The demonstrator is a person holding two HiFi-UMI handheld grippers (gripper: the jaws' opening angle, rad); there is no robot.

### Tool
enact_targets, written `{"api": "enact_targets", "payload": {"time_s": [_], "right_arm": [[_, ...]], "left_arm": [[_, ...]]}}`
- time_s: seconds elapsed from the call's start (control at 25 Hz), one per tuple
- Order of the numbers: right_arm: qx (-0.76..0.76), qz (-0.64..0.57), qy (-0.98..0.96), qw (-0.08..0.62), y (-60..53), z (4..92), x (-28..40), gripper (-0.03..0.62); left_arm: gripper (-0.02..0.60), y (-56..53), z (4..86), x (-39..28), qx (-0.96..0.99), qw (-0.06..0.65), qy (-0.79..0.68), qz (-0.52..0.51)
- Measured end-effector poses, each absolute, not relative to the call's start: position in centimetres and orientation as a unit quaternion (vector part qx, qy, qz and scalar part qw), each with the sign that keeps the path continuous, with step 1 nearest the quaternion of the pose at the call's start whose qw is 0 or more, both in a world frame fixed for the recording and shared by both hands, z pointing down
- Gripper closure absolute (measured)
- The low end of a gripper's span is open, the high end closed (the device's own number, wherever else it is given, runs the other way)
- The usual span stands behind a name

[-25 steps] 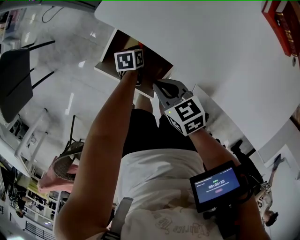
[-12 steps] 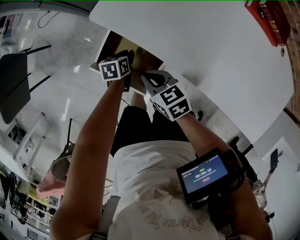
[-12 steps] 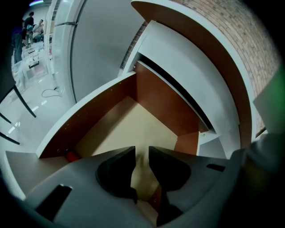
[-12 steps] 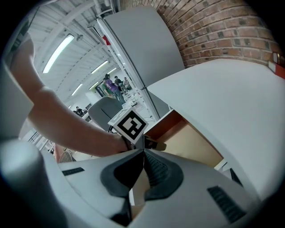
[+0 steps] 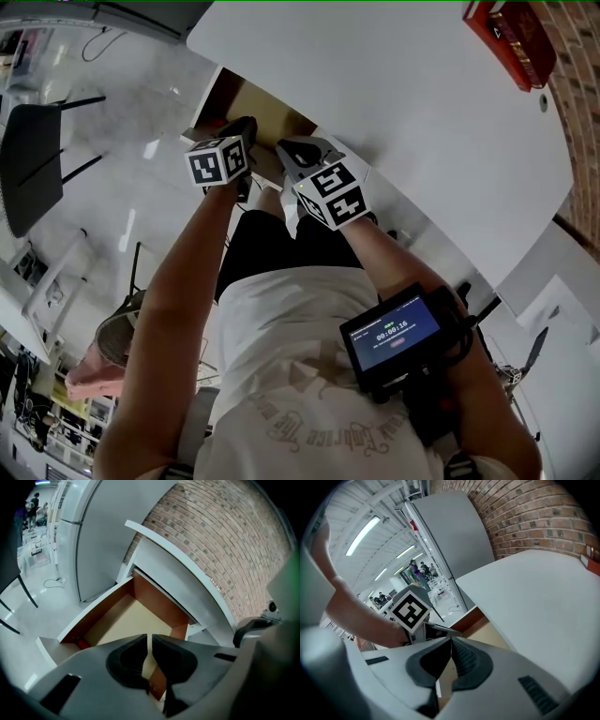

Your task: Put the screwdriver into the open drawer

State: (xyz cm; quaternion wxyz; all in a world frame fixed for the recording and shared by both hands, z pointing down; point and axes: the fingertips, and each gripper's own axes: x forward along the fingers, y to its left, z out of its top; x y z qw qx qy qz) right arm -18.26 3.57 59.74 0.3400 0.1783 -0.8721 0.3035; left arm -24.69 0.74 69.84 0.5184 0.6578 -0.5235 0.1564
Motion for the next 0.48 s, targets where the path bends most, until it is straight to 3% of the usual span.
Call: {"api": "enact_targets", "payload": {"time_s": [0.48], "right_arm": [[0.177,0.28,-0.891,0.312,2.4,55.5,-17.6,0.572]], "left_arm": [[0.56,1.7,60.3,-26.3,0.683,0.461,-0.553,0.121]]}}
